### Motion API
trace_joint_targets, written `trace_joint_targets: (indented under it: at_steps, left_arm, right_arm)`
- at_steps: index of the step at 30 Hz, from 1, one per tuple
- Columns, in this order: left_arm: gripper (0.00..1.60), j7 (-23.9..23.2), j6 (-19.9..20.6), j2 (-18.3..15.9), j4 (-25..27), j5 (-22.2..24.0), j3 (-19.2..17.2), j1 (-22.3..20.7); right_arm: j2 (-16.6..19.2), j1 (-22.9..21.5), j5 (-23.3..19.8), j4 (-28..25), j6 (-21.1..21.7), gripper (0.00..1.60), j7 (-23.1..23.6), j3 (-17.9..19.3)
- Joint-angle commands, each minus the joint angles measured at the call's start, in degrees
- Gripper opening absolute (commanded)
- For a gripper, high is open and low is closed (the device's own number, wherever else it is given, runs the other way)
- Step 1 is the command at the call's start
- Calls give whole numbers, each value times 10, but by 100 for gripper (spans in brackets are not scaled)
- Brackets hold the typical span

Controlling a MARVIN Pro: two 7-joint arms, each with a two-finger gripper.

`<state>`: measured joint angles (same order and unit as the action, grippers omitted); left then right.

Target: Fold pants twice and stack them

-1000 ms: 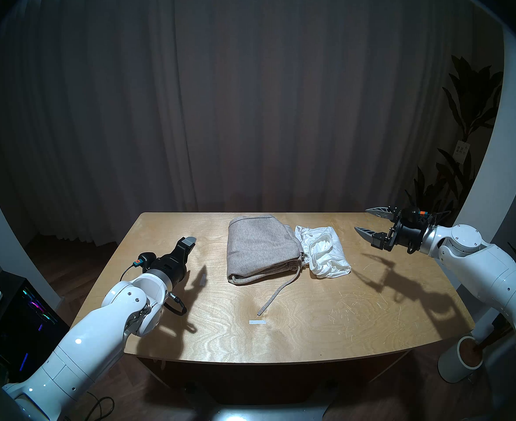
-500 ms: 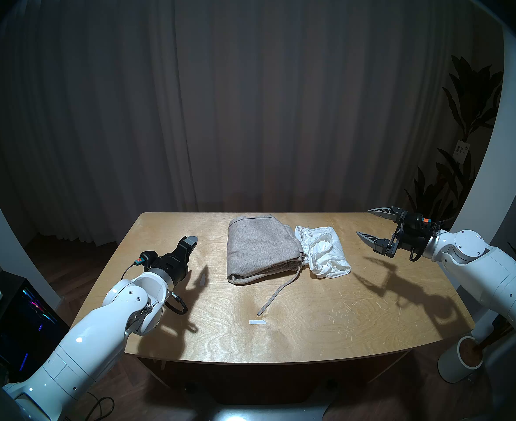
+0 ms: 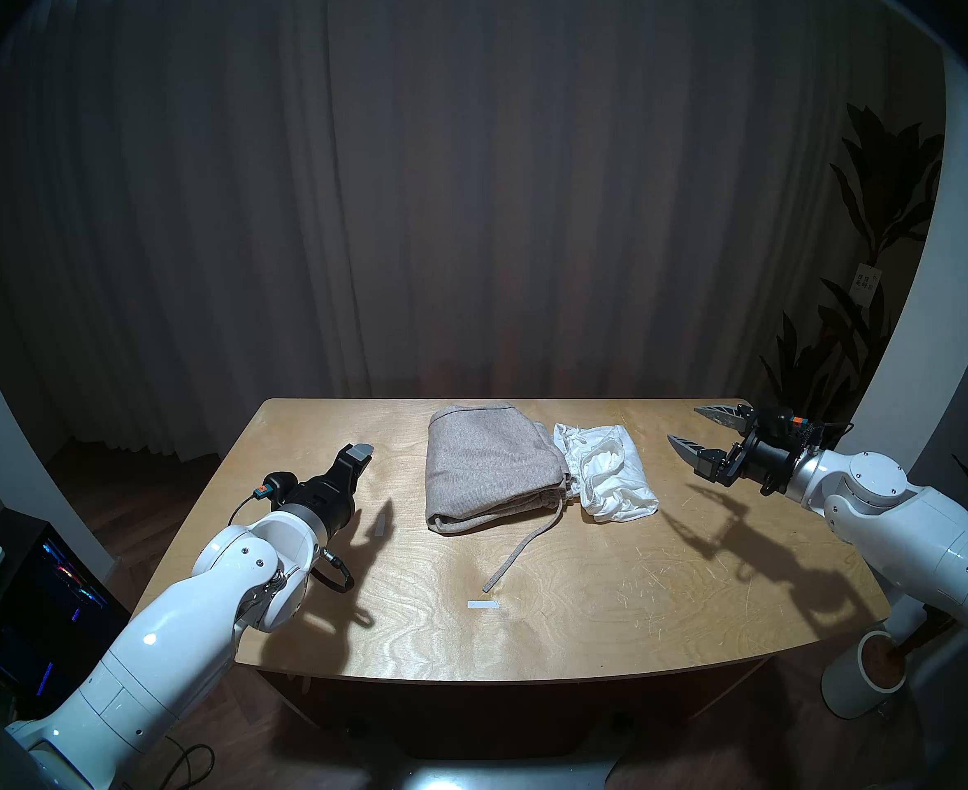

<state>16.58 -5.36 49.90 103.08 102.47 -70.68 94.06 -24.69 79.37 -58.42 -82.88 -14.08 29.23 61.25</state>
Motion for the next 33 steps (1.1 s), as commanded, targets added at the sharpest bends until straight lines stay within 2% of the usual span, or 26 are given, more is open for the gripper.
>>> trace_joint_targets:
  at_steps: [1, 2, 4, 8, 10, 15, 17, 19, 26, 27, 29, 31, 33]
  left_arm:
    - [160, -1, 4, 3, 13, 15, -7, -4]
    - [160, -1, 4, 3, 13, 15, -7, -4]
    - [160, 2, 5, 3, 11, 19, -4, -7]
    - [160, 4, 9, 4, 9, 23, 1, -10]
    - [160, 5, 11, 6, 9, 26, 2, -12]
    - [160, 7, 16, 9, 8, 28, 6, -17]
    - [160, 8, 17, 10, 8, 28, 6, -18]
    - [160, 10, 19, 11, 8, 28, 7, -20]
    - [160, 15, 14, 15, 5, 18, 10, -24]
    - [160, 15, 14, 15, 5, 18, 10, -24]
    - [160, 17, 19, 19, 5, 27, 7, -24]
    - [160, 18, 22, 23, 3, 37, 5, -23]
    - [160, 18, 23, 24, 2, 39, 4, -23]
  right_arm:
    - [-14, 48, -132, -27, -16, 160, -25, 43]
    - [-14, 48, -132, -27, -16, 160, -25, 43]
    - [-26, 68, -181, -46, -26, 160, -27, 58]
    - [-35, 102, -244, -80, -23, 160, -38, 69]
    - [-32, 113, -264, -95, -14, 160, -39, 59]
    - [-40, 153, -340, -116, -1, 160, -88, 53]
    - [-40, 161, -353, -123, 2, 160, -96, 54]
    - [-51, 181, -404, -143, -10, 160, -127, 67]
    - [-27, 220, -460, -199, -35, 160, -185, 89]
    - [-27, 220, -460, -199, -35, 160, -185, 89]
    - [-32, 208, -526, -228, 8, 160, -208, 101]
    - [-49, 203, -549, -241, 4, 160, -225, 107]
    - [-51, 202, -564, -248, 12, 160, -226, 109]
